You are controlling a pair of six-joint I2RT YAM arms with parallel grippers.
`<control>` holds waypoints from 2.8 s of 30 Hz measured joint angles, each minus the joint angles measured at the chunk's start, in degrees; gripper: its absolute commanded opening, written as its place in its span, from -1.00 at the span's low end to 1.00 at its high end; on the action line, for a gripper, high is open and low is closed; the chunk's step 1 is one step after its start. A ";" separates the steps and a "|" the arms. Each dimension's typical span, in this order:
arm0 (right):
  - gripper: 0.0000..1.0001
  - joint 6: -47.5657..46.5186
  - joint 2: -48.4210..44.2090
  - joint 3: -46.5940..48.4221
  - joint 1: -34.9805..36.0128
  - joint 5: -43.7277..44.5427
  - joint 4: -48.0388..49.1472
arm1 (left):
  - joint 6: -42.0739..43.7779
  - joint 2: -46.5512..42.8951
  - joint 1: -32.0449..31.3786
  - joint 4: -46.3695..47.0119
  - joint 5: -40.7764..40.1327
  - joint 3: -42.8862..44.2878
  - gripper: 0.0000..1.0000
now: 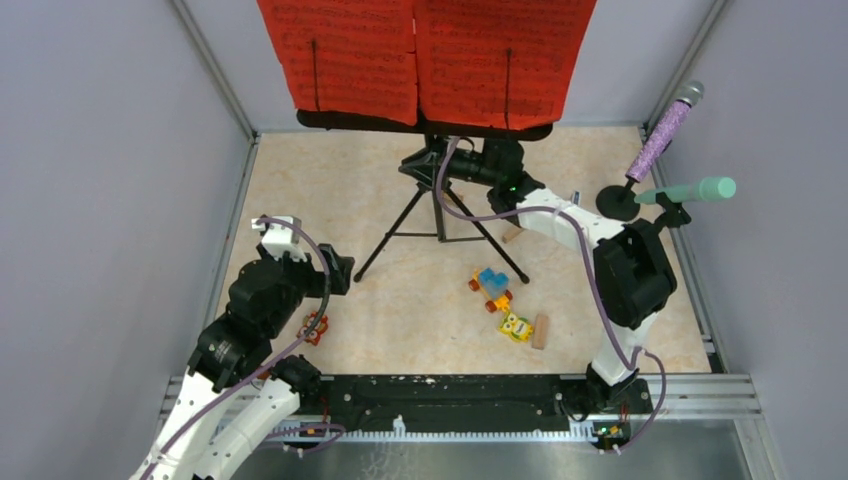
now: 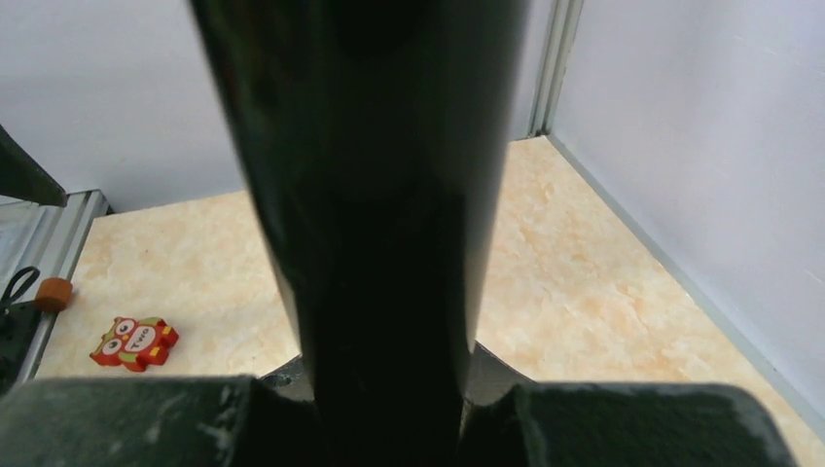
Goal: Pack up the instrument practice props
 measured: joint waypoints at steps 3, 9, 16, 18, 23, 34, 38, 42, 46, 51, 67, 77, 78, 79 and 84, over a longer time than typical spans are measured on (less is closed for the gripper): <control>-0.60 -0.24 -0.79 -0.11 -1.33 -0.72 -1.60 | 0.07 0.00 0.00 0.00 0.04 -0.02 0.97; 0.07 -1.36 -2.14 -2.60 -2.49 1.60 -2.95 | 0.13 0.09 0.00 0.02 0.04 -0.02 0.98; 0.28 -0.83 -5.33 -9.11 -3.10 6.93 1.97 | 0.13 0.09 0.00 0.31 0.07 -0.09 0.97; 0.31 -0.79 -6.16 -11.17 -3.10 8.46 3.98 | 0.15 0.09 0.00 0.44 0.07 -0.09 0.97; 0.38 0.22 -9.18 -16.87 -3.30 12.20 8.39 | 0.15 0.09 0.00 0.48 0.07 -0.09 0.98; 0.39 1.77 -24.30 -36.17 -3.80 20.63 11.47 | 0.66 0.24 0.00 0.85 0.24 -0.09 0.97; 0.38 1.99 -34.14 -43.32 -3.80 22.75 10.45 | 1.68 0.90 0.00 1.11 1.46 -0.07 0.97; 0.36 1.38 -46.34 -47.58 -3.80 24.90 6.32 | 3.13 1.90 0.00 1.73 3.45 0.04 0.97; 0.33 0.15 -59.56 -48.41 -3.80 27.69 -1.25 | 5.90 3.19 0.00 3.74 6.69 1.31 0.97; 0.29 -5.51 -72.52 -48.43 -3.80 30.29 -7.58 | 10.05 5.31 0.00 10.16 11.34 3.48 0.97; 0.30 -35.98 -69.35 -33.97 -3.80 32.52 -7.30 | 23.45 11.45 0.00 31.23 24.41 6.54 0.97; 0.30 -45.24 -61.09 -22.62 -3.80 28.48 -8.28 | 30.45 17.90 0.00 34.27 30.77 14.38 0.97; 0.30 -45.70 -60.00 -20.85 -3.80 28.02 -9.01 | 30.91 18.51 0.00 34.51 31.10 15.28 0.98; 0.30 -46.10 -59.12 -19.30 -3.80 27.67 -9.33 | 31.47 19.37 0.00 34.73 31.43 16.33 0.97; 0.29 -46.51 -53.20 -8.85 -3.80 25.90 -13.46 | 32.39 22.25 0.00 35.15 32.70 19.58 0.97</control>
